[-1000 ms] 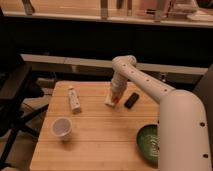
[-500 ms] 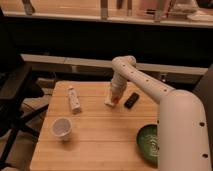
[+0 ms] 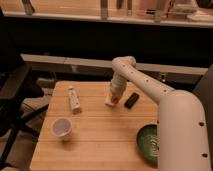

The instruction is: Place the pepper on the white sponge

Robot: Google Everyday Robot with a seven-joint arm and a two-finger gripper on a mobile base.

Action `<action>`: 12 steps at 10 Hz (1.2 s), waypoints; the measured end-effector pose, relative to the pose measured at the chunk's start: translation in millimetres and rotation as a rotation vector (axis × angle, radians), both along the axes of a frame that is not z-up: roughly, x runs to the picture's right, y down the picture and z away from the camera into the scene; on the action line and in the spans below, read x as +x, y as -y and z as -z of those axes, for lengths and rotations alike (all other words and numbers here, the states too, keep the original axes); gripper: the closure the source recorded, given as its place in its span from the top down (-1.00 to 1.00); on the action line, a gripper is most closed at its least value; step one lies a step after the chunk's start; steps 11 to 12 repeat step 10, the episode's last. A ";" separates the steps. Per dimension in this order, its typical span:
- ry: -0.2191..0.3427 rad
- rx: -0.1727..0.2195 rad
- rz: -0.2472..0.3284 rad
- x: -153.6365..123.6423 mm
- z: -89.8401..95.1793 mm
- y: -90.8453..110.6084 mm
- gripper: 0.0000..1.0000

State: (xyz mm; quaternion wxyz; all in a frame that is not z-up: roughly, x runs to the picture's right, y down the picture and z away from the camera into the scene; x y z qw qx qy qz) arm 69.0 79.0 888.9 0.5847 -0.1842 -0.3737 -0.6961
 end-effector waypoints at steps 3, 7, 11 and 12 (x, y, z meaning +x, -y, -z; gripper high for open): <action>0.016 0.005 0.034 -10.3 -8.8 -2.0 0.55; 0.010 -0.009 0.048 -9.8 -19.7 -2.3 0.60; -0.003 -0.010 0.047 -5.0 -21.4 -1.2 0.60; -0.003 -0.010 0.047 -5.0 -21.4 -1.2 0.60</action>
